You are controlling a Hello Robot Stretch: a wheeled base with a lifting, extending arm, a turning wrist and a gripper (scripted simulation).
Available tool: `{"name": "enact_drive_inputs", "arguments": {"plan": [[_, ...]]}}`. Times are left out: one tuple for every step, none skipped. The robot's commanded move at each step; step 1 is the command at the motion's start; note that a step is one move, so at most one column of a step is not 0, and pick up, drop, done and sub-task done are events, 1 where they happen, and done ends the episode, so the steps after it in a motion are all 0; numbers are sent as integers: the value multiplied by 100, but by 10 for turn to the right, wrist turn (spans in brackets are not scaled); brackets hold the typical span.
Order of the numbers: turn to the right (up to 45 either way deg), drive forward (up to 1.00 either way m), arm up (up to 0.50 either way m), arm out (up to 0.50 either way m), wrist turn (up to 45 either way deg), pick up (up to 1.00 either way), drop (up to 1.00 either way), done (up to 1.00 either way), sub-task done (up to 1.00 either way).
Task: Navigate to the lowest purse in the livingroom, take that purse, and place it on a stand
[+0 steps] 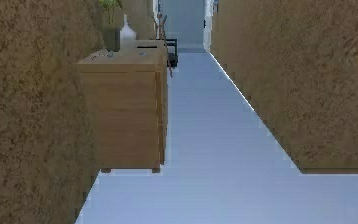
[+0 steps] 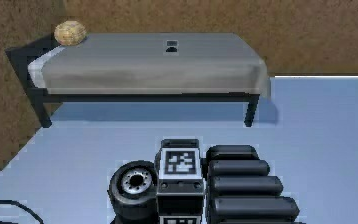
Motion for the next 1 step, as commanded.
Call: {"name": "enact_drive_inputs", "arguments": {"plan": [[150, 0, 0, 0, 0, 0, 0, 0, 0]]}}
